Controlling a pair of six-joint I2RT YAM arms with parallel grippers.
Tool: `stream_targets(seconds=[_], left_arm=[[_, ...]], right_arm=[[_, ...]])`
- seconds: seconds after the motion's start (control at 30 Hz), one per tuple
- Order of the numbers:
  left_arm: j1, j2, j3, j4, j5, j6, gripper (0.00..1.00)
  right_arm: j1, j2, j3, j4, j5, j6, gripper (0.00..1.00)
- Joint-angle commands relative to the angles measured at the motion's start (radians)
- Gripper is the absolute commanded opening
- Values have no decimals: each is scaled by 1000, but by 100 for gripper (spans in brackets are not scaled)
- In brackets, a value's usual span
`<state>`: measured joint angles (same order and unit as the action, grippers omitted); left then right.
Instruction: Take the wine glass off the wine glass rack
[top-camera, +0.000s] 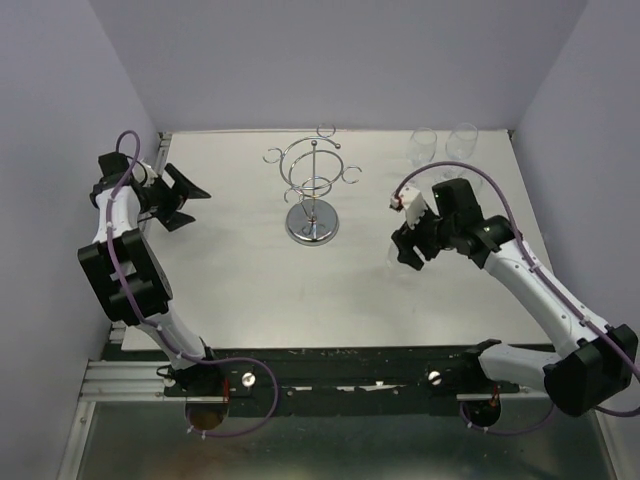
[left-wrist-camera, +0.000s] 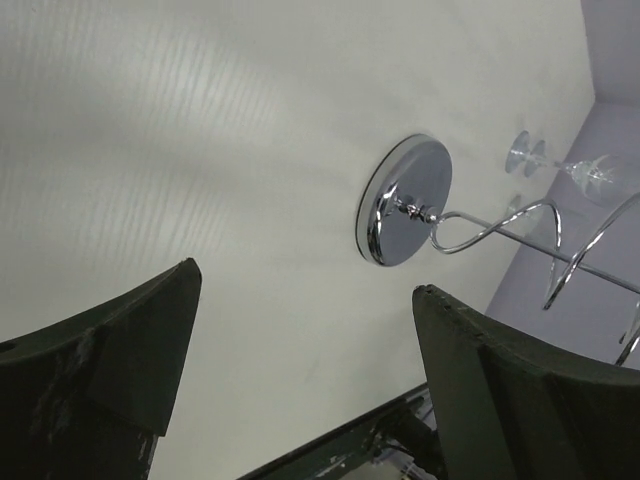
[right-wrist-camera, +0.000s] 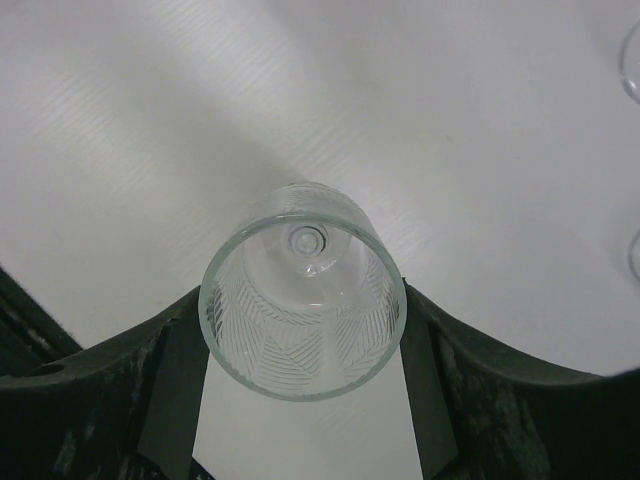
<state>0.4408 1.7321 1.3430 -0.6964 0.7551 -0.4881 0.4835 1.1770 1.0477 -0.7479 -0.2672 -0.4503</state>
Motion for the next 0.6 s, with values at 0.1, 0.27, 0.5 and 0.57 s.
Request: stream_targets(seconds=[0.1,0.27,0.5,0.57], left_arm=[[-25,29,241,-161,-174,246,99],[-62,23,370,-199,-13,591,99],[-103,83,476,-250,15,545,99],[-131,55,458,-226,-14,581,99]], right_arm=[[-296,105,103,272,36,226,1],[-318,214,150,389,45,200,1],[-356,367,262,357,101,240,1],[-384,417,305,326,112,268,1]])
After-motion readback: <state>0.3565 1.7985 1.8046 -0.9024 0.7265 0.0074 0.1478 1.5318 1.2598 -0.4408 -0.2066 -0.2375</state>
